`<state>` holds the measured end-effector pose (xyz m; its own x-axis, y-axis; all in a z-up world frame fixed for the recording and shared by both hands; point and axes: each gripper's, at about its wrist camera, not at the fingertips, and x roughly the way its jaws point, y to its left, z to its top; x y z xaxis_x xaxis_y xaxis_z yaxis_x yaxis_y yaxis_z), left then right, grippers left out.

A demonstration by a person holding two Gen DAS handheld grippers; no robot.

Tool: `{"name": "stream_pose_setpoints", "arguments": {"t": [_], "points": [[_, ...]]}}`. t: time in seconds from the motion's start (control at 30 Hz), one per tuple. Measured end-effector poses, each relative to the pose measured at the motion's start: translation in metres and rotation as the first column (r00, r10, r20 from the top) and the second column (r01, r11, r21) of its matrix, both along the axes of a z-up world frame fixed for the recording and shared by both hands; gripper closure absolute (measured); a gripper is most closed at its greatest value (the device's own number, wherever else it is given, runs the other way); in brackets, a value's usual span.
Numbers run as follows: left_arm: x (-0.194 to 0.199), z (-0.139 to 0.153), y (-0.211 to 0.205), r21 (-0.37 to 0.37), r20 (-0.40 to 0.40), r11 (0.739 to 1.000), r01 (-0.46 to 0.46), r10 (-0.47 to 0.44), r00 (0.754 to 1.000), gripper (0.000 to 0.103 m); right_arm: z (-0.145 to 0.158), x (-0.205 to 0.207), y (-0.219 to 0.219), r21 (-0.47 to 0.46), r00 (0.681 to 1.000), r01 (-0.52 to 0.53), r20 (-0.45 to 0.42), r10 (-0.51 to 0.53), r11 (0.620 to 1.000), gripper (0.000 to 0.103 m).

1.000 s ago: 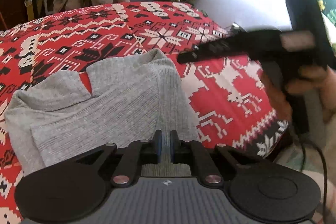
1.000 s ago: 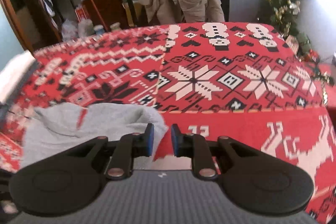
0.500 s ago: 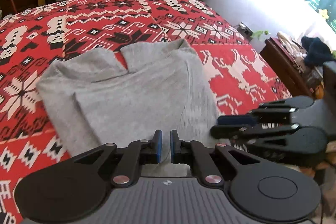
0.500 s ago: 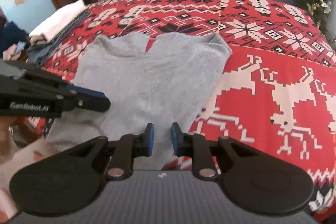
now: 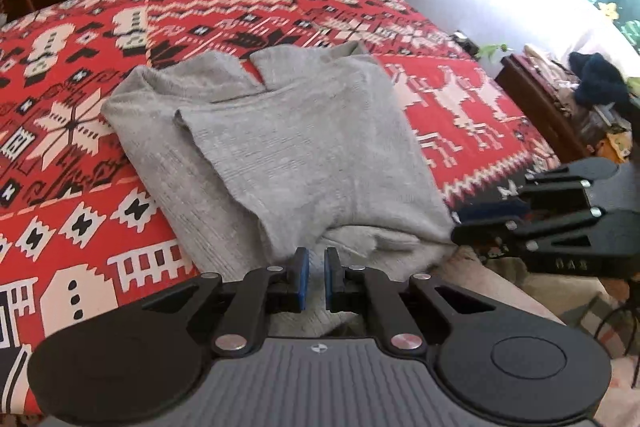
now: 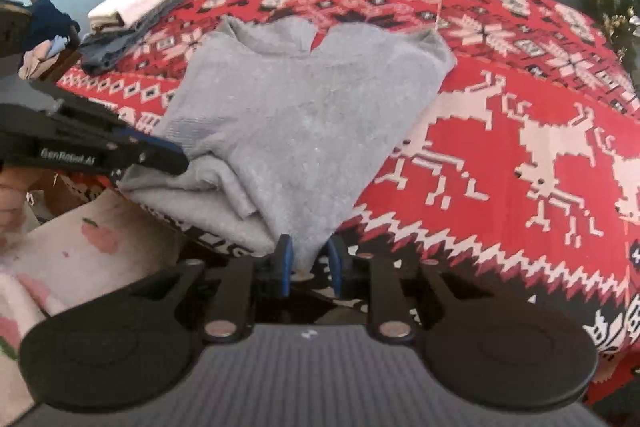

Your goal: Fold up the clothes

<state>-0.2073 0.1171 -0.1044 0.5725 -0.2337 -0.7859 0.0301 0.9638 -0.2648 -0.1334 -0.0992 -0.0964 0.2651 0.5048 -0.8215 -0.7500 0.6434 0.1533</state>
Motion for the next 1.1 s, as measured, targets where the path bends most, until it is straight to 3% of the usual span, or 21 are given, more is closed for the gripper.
{"name": "stream_pose_setpoints", "arguments": {"t": [0.23, 0.43, 0.67, 0.83, 1.0, 1.1], "points": [[0.001, -0.013, -0.006, 0.015, -0.006, 1.0, 0.018, -0.018, 1.0, 0.097, 0.013, 0.001, 0.042, 0.073, 0.997, -0.065, 0.044, 0.062, 0.995, 0.081], [-0.011, -0.013, 0.004, -0.033, -0.026, 0.999, -0.013, 0.012, 1.0, 0.096, -0.007, -0.01, 0.081, 0.021, 0.981, -0.189, 0.034, 0.188, 0.982, 0.085], [-0.028, -0.001, 0.002, -0.025, 0.028, 1.0, -0.008, 0.009, 1.0, 0.096, 0.002, -0.021, 0.059, -0.006, 0.973, -0.228, 0.025, 0.228, 0.974, 0.084], [-0.016, -0.017, -0.007, -0.006, -0.026, 0.999, 0.035, -0.035, 0.999, 0.095, -0.004, -0.024, 0.057, -0.024, 0.974, -0.222, 0.028, 0.223, 0.975, 0.082], [-0.026, -0.008, -0.003, -0.015, -0.008, 1.0, 0.023, -0.023, 1.0, 0.095, -0.002, -0.025, 0.047, -0.03, 0.973, -0.232, 0.003, 0.232, 0.972, 0.082], [-0.032, 0.006, 0.003, -0.026, 0.033, 1.0, -0.004, 0.005, 0.999, 0.082, 0.008, -0.026, 0.039, -0.014, 0.975, -0.22, 0.04, 0.22, 0.976, 0.079]]}}
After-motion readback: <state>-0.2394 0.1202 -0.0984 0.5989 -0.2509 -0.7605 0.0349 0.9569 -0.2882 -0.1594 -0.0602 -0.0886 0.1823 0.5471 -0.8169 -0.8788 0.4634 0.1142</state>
